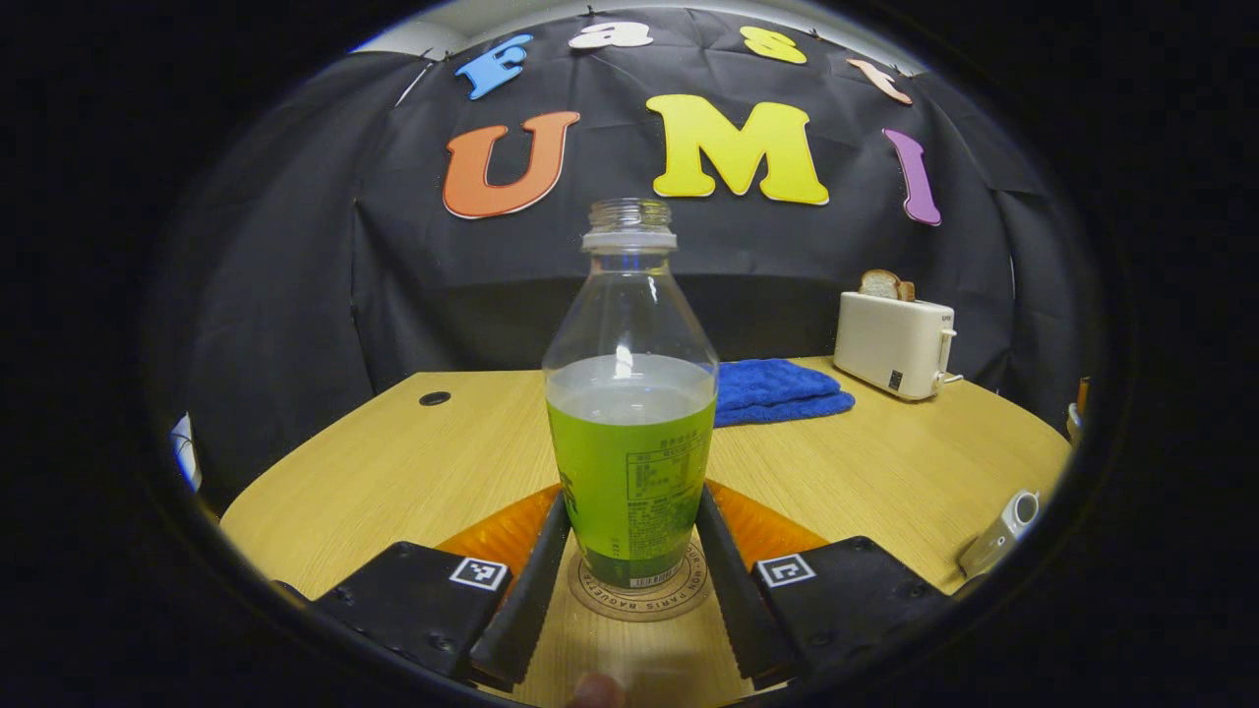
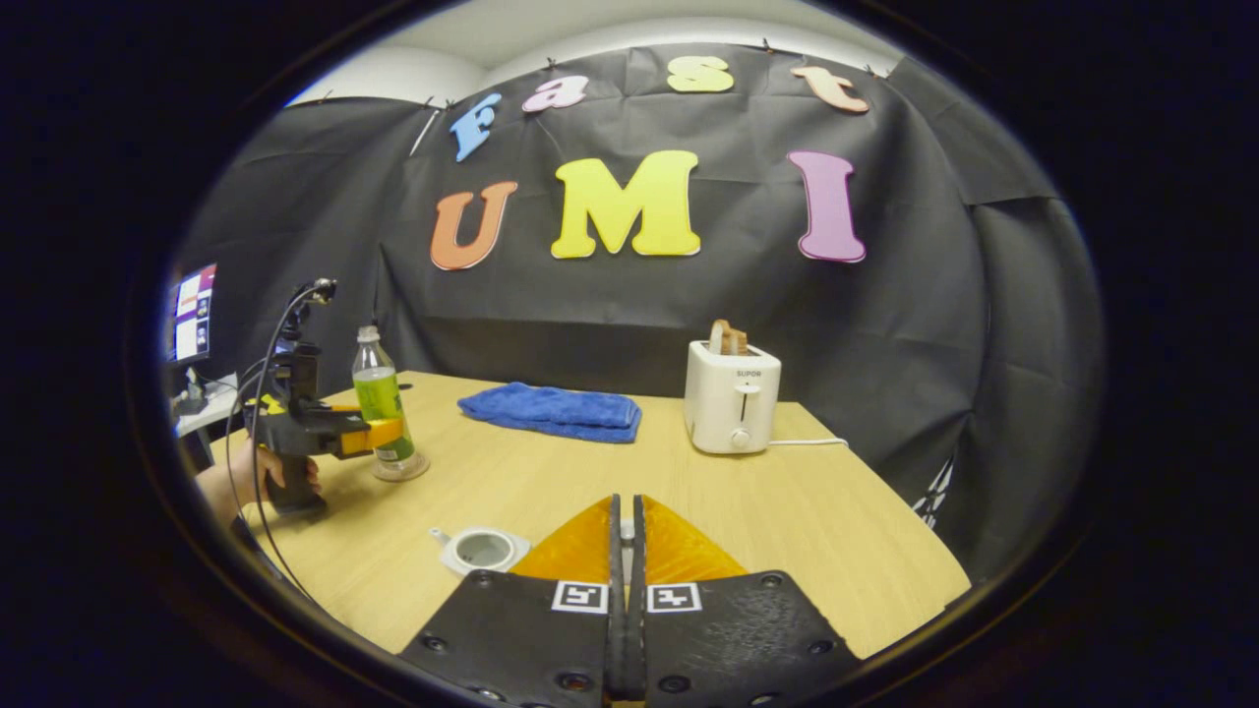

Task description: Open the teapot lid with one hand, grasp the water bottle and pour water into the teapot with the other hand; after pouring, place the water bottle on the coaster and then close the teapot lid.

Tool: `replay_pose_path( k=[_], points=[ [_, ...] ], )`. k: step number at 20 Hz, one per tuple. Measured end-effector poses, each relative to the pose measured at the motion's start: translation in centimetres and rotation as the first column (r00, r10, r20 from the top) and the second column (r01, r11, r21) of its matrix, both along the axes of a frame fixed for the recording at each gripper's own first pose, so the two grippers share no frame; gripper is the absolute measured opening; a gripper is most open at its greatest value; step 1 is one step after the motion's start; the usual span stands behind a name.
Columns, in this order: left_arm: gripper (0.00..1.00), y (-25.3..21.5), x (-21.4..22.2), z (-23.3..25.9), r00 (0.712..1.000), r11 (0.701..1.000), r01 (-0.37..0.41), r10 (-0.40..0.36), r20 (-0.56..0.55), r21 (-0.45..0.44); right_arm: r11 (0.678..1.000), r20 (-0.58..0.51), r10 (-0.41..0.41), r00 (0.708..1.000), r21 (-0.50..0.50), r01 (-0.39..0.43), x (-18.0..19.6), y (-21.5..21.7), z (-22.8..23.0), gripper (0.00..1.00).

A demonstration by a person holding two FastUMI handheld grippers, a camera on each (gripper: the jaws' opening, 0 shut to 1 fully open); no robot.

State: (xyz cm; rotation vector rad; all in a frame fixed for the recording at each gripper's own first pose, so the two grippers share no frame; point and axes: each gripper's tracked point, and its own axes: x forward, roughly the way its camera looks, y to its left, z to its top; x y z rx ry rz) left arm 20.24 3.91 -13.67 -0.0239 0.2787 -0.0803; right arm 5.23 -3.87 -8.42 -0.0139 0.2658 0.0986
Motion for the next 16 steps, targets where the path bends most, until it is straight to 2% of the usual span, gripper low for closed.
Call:
replay_pose_path(
  k=[3,4,6,9,10,11,16],
  points=[
    [0.8,0.1,0.1,-0.1,1.0,1.0,-0.006,0.006,-0.002,0.009,1.0,0.002,0.006,1.0,0.0,-0.006,-0.1,0.4,0.1,0.0],
    [0.86,0.5,0.1,0.0,1.0,1.0,-0.014,0.014,0.001,0.015,1.0,0.002,0.008,1.0,0.0,-0.008,-0.1,0.5,0.1,0.0],
    [0.89,0.6,-0.1,-0.1,1.0,1.0,-0.013,0.013,0.0,0.016,1.0,0.003,0.012,1.0,-0.002,-0.012,-0.2,0.8,0.1,0.0],
    [0.89,1.1,-0.3,0.4,1.0,0.999,-0.031,0.031,0.002,0.017,1.0,0.008,0.023,1.0,0.003,-0.023,-0.3,1.3,0.4,0.0],
    [0.96,1.4,-0.6,0.6,0.999,0.999,-0.04,0.04,0.004,0.013,1.0,0.012,0.029,1.0,0.004,-0.029,-0.2,1.6,0.5,0.0],
    [0.99,1.6,-0.9,0.8,0.999,0.999,-0.045,0.045,0.007,0.002,0.999,0.016,0.037,0.999,0.007,-0.037,-0.1,2.0,0.7,0.0],
    [0.99,3.4,-4.6,1.5,0.995,0.994,-0.096,0.096,-0.009,-0.051,0.994,0.032,0.107,0.994,0.022,-0.108,0.8,5.3,1.0,0.0]
  ],
)
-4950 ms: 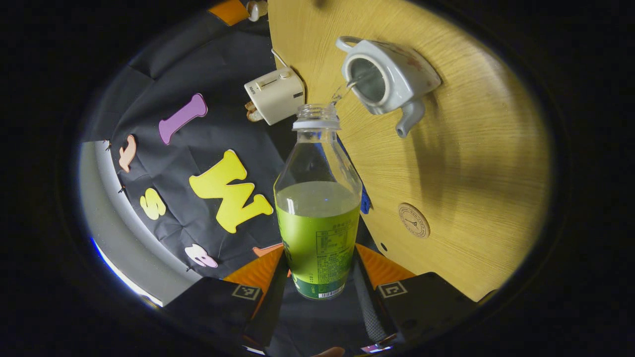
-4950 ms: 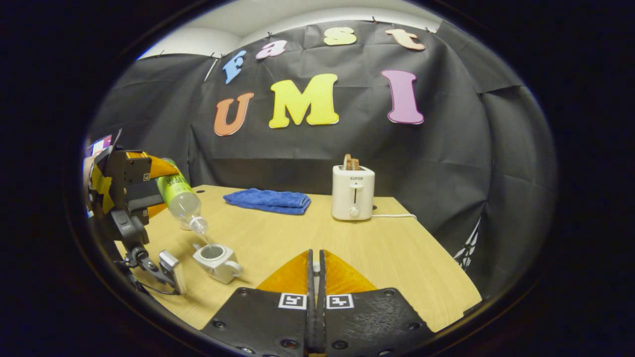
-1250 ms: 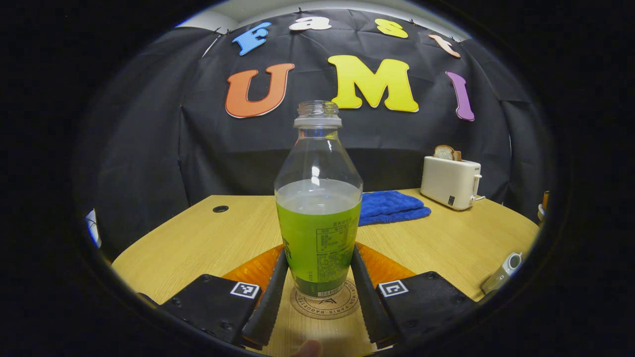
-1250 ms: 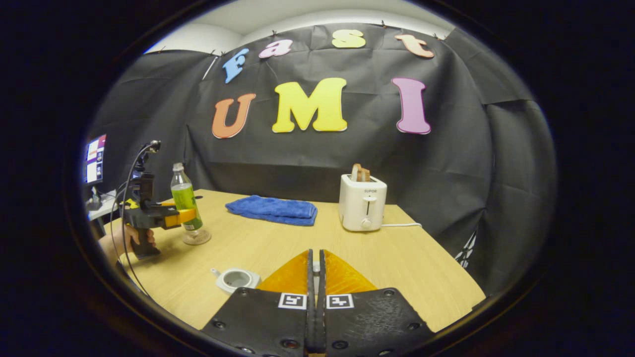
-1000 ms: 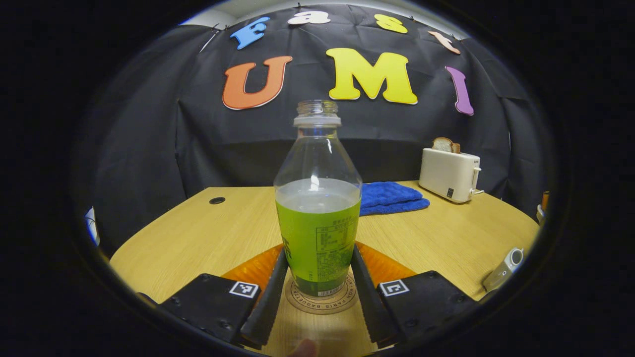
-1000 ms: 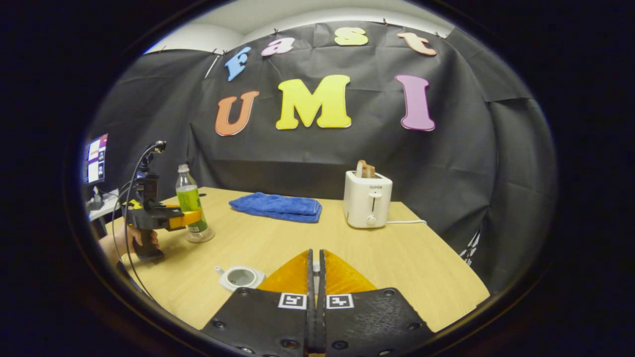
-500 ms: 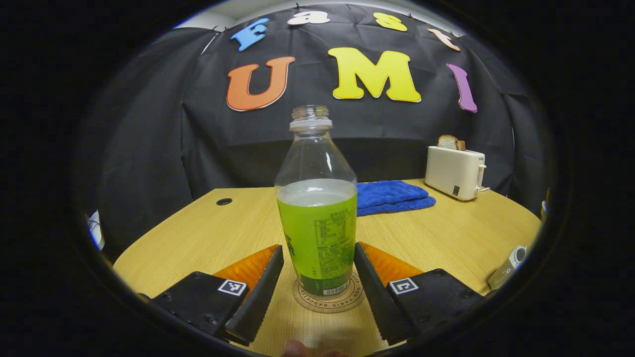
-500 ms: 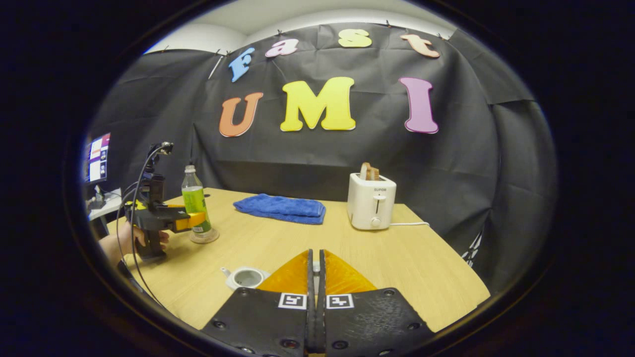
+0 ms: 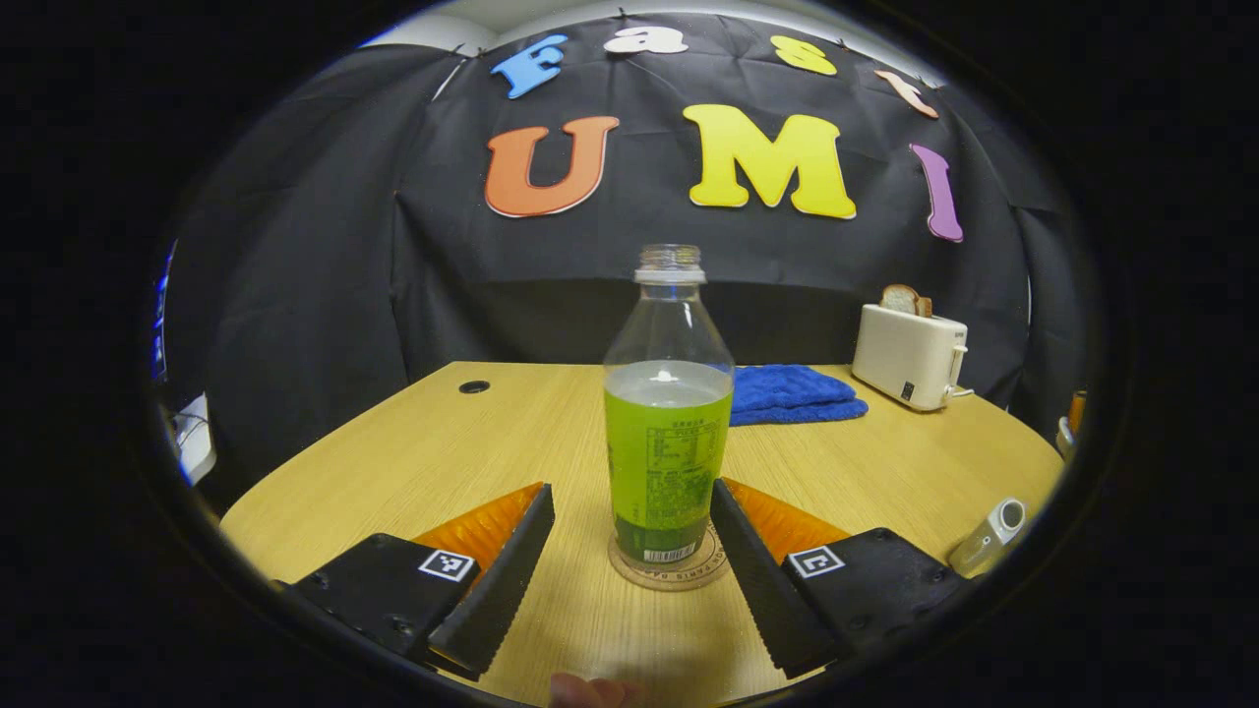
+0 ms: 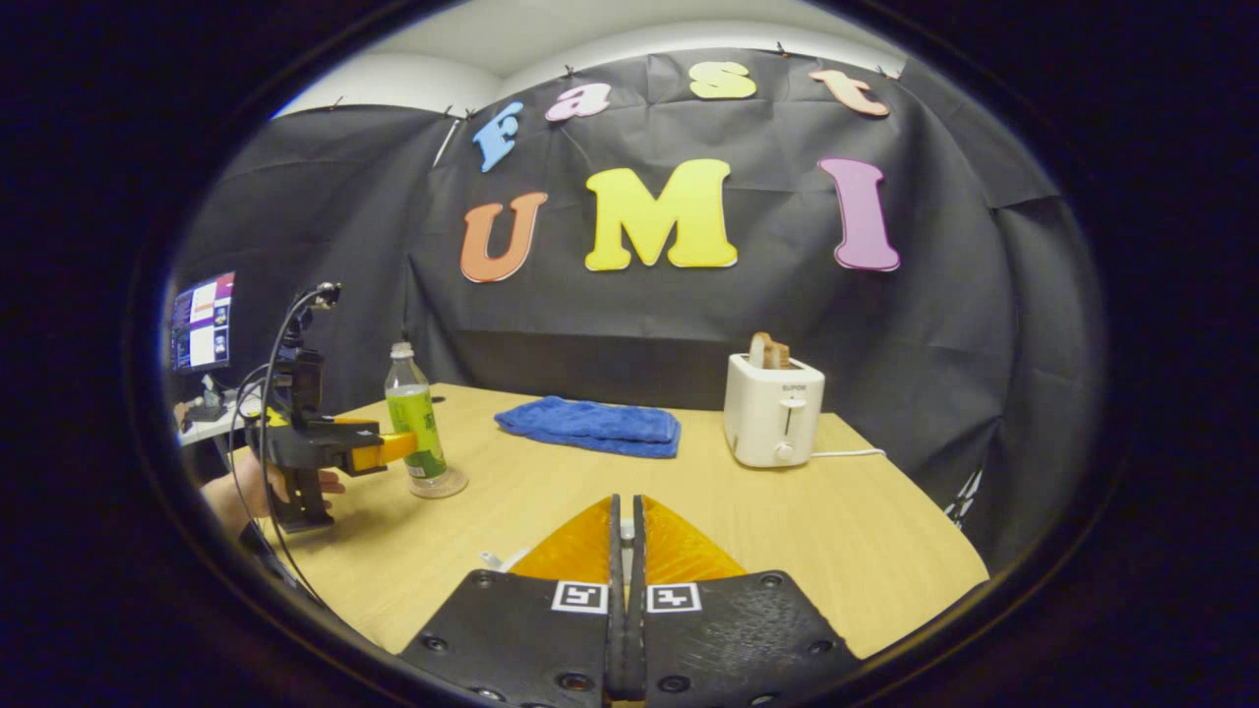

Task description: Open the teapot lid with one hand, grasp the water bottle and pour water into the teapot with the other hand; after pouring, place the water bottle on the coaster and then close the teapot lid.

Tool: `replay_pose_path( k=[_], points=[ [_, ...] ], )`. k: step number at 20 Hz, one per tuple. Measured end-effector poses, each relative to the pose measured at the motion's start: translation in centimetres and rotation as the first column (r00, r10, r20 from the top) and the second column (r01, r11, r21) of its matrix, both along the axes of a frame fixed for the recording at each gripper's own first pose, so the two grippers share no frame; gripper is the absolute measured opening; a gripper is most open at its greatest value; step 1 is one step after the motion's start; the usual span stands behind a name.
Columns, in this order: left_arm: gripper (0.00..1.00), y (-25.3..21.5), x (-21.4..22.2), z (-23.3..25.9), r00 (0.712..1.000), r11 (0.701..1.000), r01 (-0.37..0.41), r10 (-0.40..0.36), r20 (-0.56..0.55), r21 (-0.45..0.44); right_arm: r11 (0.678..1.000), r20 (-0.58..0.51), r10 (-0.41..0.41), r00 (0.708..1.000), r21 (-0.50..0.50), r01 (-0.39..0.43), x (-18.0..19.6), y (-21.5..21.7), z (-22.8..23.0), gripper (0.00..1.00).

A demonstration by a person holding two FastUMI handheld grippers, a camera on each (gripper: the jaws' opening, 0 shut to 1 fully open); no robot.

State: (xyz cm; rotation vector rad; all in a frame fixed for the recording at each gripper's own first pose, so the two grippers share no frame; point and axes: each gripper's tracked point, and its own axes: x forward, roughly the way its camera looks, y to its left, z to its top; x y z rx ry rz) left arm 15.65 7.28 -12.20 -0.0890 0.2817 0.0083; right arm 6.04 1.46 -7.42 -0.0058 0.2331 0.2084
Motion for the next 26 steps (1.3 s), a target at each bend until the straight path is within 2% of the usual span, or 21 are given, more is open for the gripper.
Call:
replay_pose_path(
  k=[5,9,13,14,18,26],
  points=[
    [0.99,2.5,-2.8,1.9,0.998,0.998,-0.052,0.051,0.04,0.023,0.996,-0.044,0.088,0.995,-0.001,-0.088,0.7,3.9,-2.2,0.0],
    [0.99,3.7,-5.9,3.2,0.995,0.997,-0.074,0.074,0.061,0.01,0.992,-0.084,0.122,0.989,-0.031,-0.125,0.8,5.6,-4.3,0.0],
    [0.99,4.2,-7.9,4.6,0.991,0.995,-0.093,0.09,0.103,0.022,0.992,-0.104,0.117,0.988,-0.03,-0.121,0.9,5.5,-5.4,0.02],
    [0.99,4.3,-8.2,5.0,0.989,0.995,-0.096,0.093,0.115,0.021,0.992,-0.105,0.117,0.988,-0.028,-0.121,0.8,5.5,-5.4,0.0],
    [0.99,4.3,-8.6,5.5,0.986,0.994,-0.104,0.097,0.137,0.045,0.992,-0.096,0.115,0.989,-0.036,-0.119,0.8,5.8,-5.5,0.0],
    [0.99,4.0,-8.9,6.0,0.986,0.995,-0.092,0.087,0.144,0.033,0.995,-0.096,0.092,0.991,-0.022,-0.095,0.6,5.7,-6.6,0.0]
  ],
)
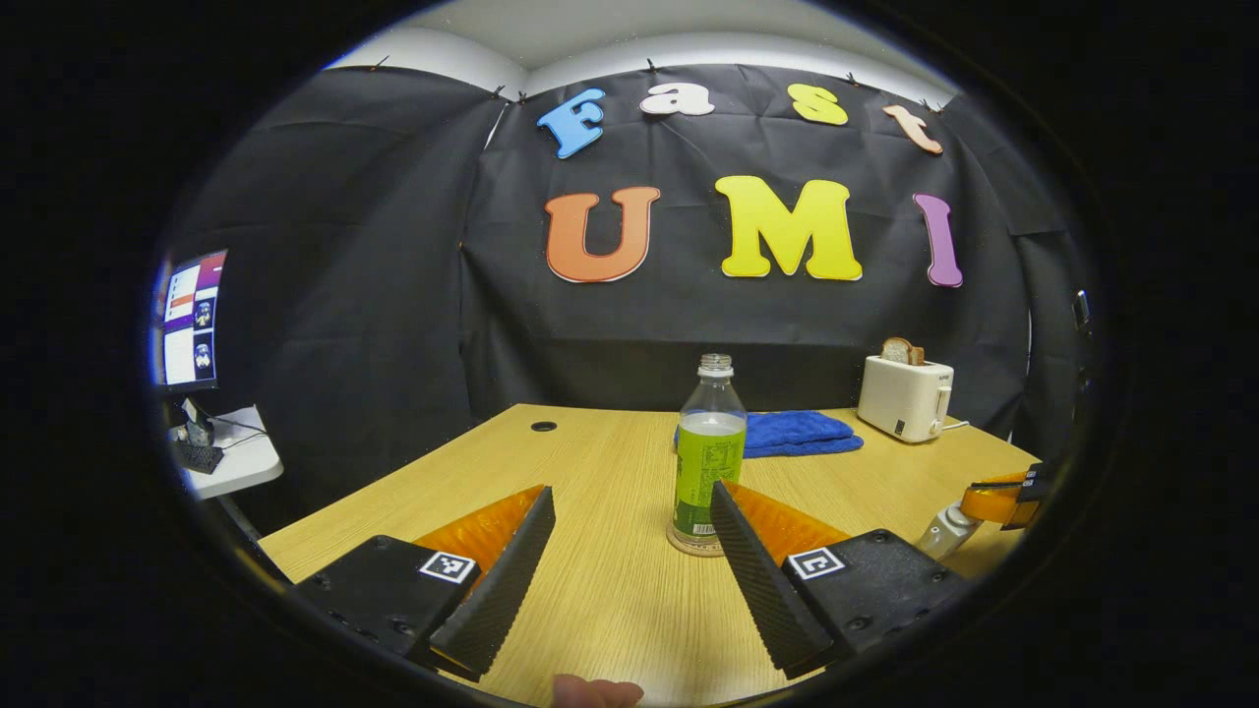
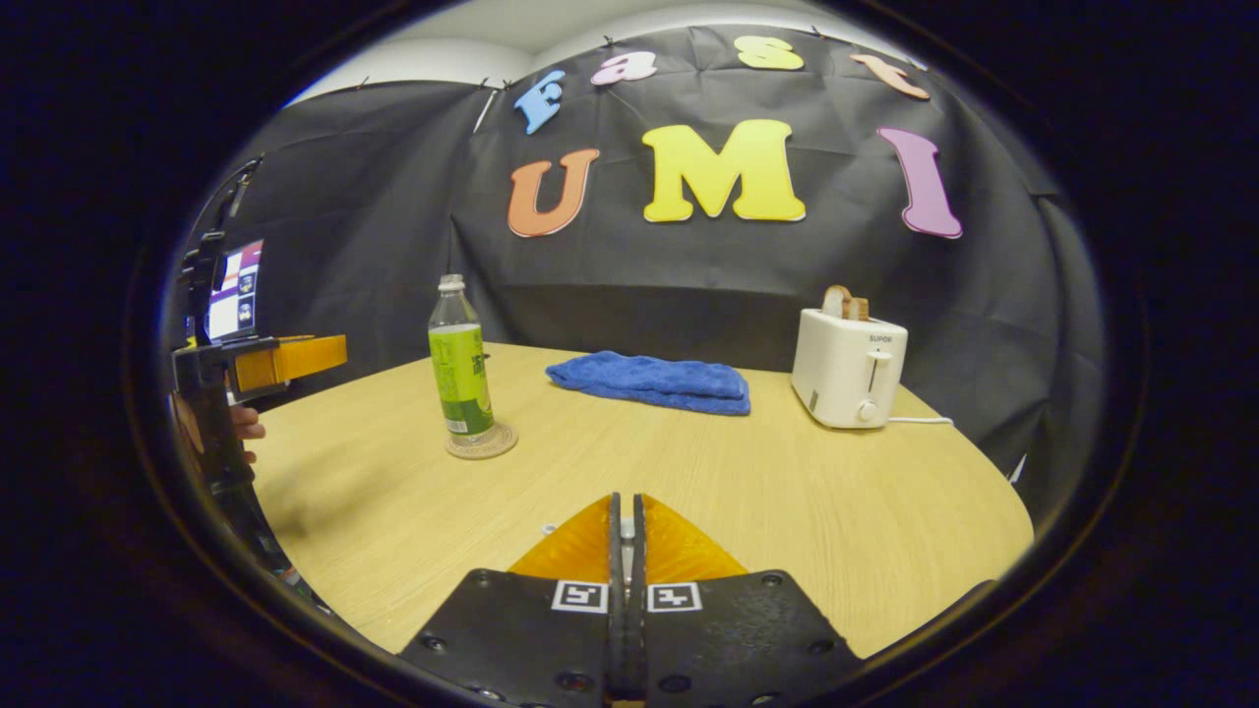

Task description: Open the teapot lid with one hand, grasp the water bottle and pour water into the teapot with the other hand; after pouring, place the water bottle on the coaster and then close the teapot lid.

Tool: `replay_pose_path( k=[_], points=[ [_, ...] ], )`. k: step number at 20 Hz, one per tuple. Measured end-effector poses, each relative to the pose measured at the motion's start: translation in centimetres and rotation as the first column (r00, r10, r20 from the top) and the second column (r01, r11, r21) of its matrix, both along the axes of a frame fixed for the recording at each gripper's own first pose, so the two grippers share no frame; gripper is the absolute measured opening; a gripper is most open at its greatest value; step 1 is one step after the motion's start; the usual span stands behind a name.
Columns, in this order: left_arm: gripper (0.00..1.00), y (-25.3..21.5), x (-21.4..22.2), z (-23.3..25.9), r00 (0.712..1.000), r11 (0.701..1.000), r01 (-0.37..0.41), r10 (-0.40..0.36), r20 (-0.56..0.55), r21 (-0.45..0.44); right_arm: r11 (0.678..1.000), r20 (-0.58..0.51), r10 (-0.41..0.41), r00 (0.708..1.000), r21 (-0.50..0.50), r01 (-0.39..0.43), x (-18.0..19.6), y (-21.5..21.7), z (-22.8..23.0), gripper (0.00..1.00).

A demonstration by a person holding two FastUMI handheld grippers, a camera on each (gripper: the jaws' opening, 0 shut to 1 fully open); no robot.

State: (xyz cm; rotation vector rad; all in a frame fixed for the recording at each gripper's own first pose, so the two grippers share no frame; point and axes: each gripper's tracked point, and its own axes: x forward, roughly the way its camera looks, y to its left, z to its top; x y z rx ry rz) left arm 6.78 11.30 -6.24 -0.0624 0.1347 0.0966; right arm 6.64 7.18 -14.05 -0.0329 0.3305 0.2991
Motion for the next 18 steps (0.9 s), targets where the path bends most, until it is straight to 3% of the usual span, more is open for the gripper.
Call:
replay_pose_path(
  k=[4,5,8,9,14,18],
  points=[
    [0.99,-0.4,-0.3,0.4,1.0,1.0,0.008,-0.008,0.006,0.003,1.0,0.016,0.002,1.0,0.008,-0.002,-0.2,0.5,0.7,0.12],
    [0.99,-0.6,-0.4,0.7,1.0,1.0,0.011,-0.011,0.008,0.001,1.0,0.026,0.007,1.0,0.019,-0.007,-0.6,0.8,1.3,0.35],
    [0.99,-1.8,-1.3,1.6,0.999,1.0,0.029,-0.029,0.022,0.001,0.998,0.098,-0.035,0.995,0.052,0.03,-1.3,0.5,4.0,0.89],
    [0.99,-2.3,-1.6,2.1,0.999,0.999,0.034,-0.034,0.029,0.003,0.997,0.126,-0.068,0.99,0.055,0.062,-1.6,-0.1,4.9,0.97],
    [0.99,-6.5,-4.9,4.1,0.994,0.996,0.086,-0.087,0.062,0.026,0.985,0.261,-0.171,0.95,0.046,0.165,-4.8,-1.8,9.0,0.98],
    [0.99,-9.2,-7.9,3.9,0.992,0.995,0.099,-0.1,0.071,0.021,0.976,0.289,-0.216,0.933,0.063,0.206,-8.2,-2.9,9.4,0.98]
  ],
)
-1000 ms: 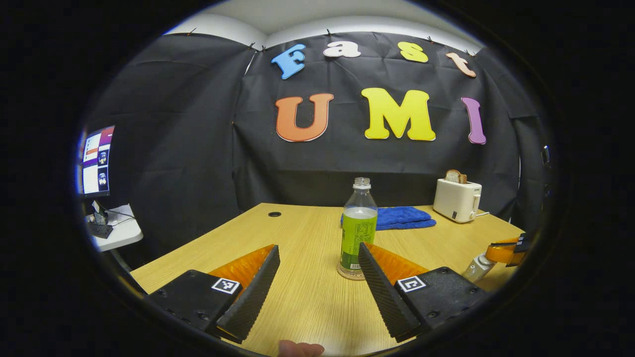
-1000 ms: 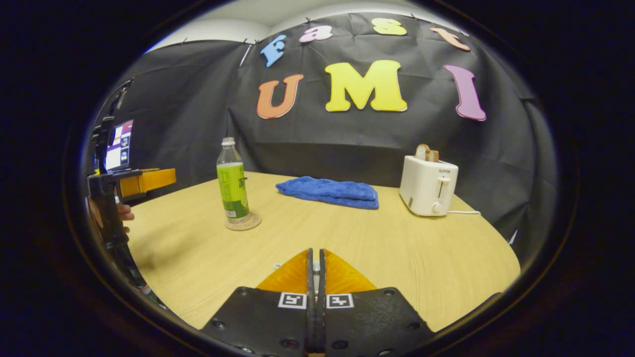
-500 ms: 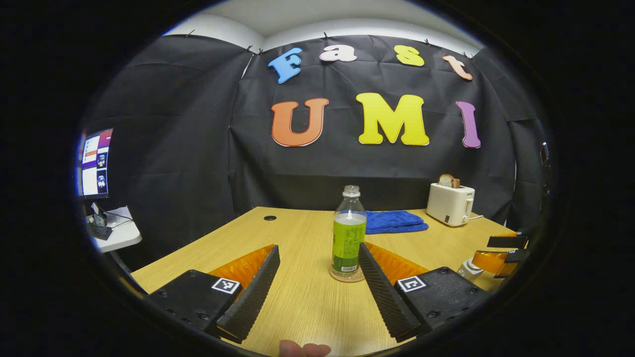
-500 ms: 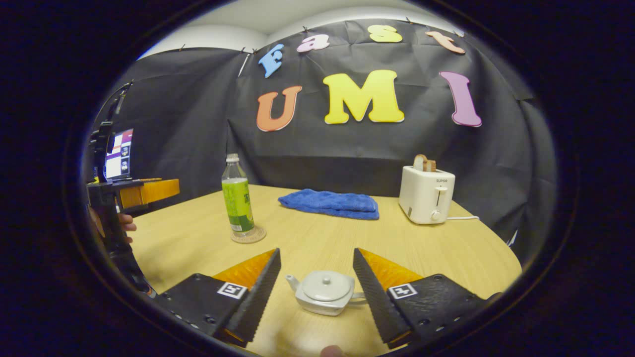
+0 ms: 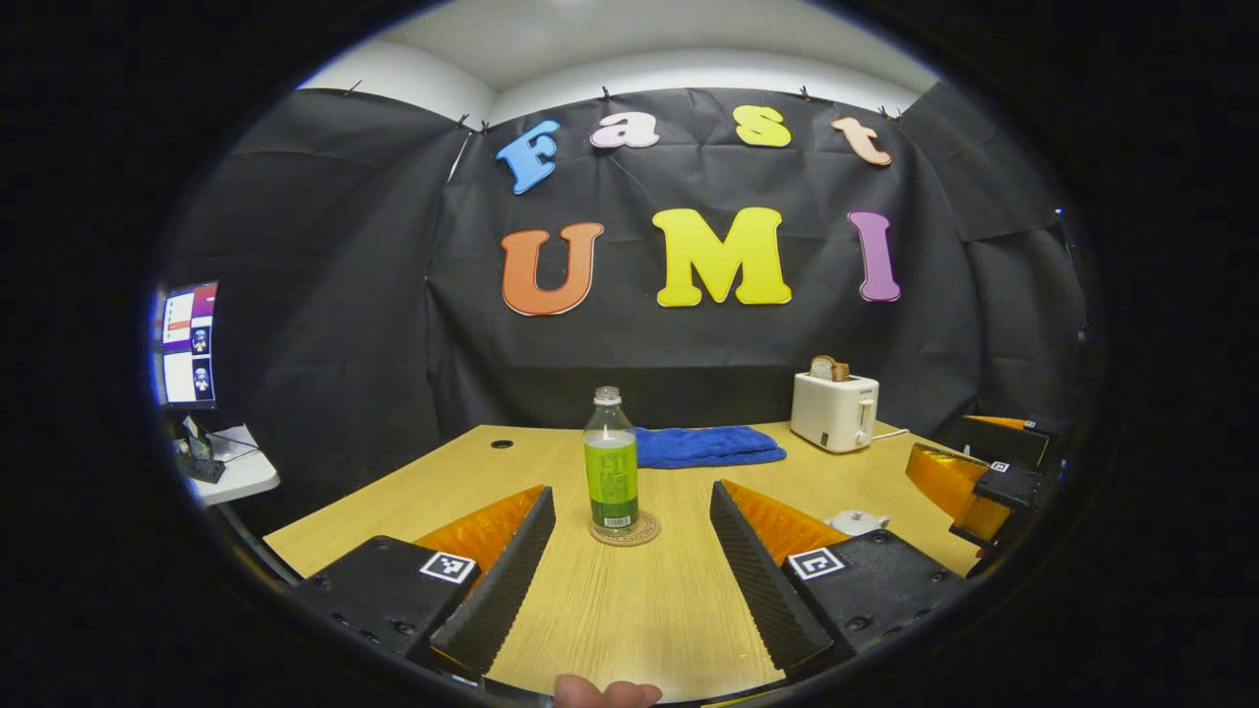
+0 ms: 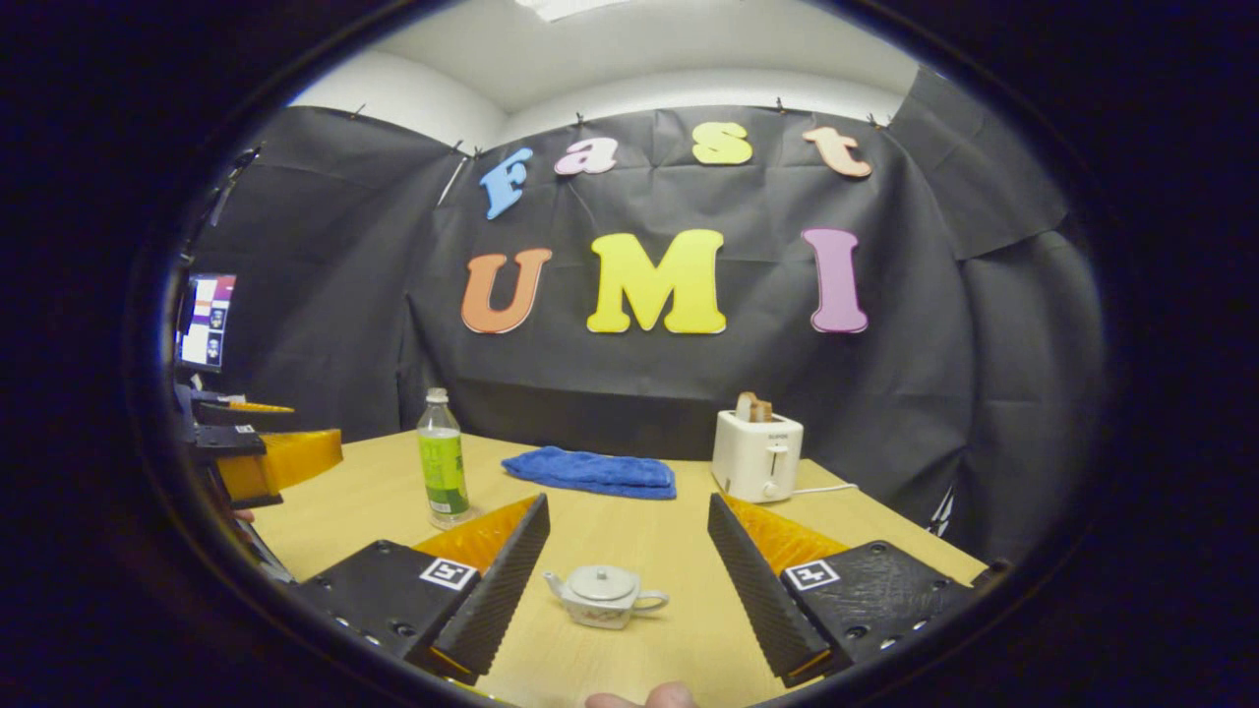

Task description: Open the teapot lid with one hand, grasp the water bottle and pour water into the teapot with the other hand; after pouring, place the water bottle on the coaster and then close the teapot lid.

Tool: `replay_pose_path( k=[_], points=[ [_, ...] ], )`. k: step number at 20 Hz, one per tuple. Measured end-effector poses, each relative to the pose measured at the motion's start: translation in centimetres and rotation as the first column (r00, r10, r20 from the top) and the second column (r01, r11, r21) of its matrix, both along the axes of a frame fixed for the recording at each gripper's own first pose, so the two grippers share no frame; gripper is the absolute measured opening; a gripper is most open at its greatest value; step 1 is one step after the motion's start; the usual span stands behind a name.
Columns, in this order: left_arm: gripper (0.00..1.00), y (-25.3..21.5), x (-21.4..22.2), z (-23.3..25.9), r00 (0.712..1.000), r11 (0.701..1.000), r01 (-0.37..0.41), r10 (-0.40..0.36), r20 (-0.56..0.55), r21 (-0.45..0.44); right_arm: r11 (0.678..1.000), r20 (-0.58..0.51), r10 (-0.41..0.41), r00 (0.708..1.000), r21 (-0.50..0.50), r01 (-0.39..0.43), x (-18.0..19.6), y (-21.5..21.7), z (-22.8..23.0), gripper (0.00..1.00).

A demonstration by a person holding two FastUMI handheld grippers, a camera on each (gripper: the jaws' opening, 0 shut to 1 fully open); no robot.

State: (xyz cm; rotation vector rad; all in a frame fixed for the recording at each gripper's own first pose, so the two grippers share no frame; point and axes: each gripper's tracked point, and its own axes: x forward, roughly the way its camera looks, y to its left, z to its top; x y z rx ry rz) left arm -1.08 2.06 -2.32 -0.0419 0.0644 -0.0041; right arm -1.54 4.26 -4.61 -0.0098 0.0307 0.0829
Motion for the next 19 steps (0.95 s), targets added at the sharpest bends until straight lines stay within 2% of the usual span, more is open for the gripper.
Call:
replay_pose_path(
  k=[4,8,14,19],
  points=[
    [0.99,-1.7,-1.7,0.8,0.999,0.999,0.006,-0.007,0.046,0.034,1.0,0.027,-0.009,1.0,0.002,0.009,-1.9,-0.4,0.6,0.97],
    [0.99,-2.8,-1.8,1.3,0.998,1.0,0.024,-0.026,0.063,0.02,1.0,0.048,-0.024,0.999,0.003,0.024,-2.3,-0.9,1.2,0.98],
    [0.99,-1.7,-1.2,2.2,0.995,1.0,-0.029,0.028,0.092,0.013,0.998,0.048,-0.054,0.997,0.017,0.053,-1.7,-1.7,1.3,0.97],
    [0.99,-1.5,-0.9,2.5,0.993,0.999,-0.044,0.042,0.111,0.017,0.998,0.058,-0.065,0.996,0.016,0.064,-1.4,-1.8,1.9,0.98]
  ],
)
